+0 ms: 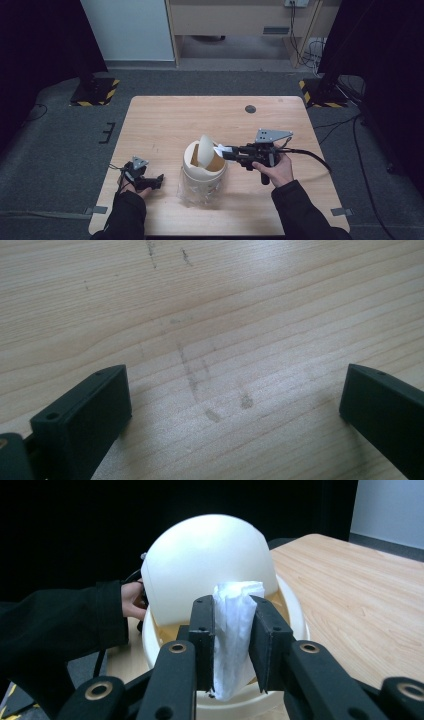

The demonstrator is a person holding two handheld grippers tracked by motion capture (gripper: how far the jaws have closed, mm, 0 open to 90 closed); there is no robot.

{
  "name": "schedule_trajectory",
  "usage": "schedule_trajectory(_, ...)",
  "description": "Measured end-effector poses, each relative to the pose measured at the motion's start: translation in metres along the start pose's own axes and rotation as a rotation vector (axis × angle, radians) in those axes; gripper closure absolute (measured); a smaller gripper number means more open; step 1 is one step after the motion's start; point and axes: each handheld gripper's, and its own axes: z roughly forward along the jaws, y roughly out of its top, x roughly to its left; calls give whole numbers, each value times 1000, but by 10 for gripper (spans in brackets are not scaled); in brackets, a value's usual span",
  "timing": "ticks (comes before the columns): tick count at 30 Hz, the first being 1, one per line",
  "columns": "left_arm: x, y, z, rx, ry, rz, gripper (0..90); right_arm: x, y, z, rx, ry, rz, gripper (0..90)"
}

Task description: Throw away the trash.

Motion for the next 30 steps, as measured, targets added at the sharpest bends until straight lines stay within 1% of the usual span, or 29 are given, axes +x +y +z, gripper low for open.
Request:
schedule_trajectory(12, 0, 0, 0, 0, 0, 0, 0, -1, -6, 7, 54, -18, 2, 740)
schedule_trajectory(30, 0, 0, 0, 0, 0, 0, 0, 0, -11, 15, 70, -52, -12, 758)
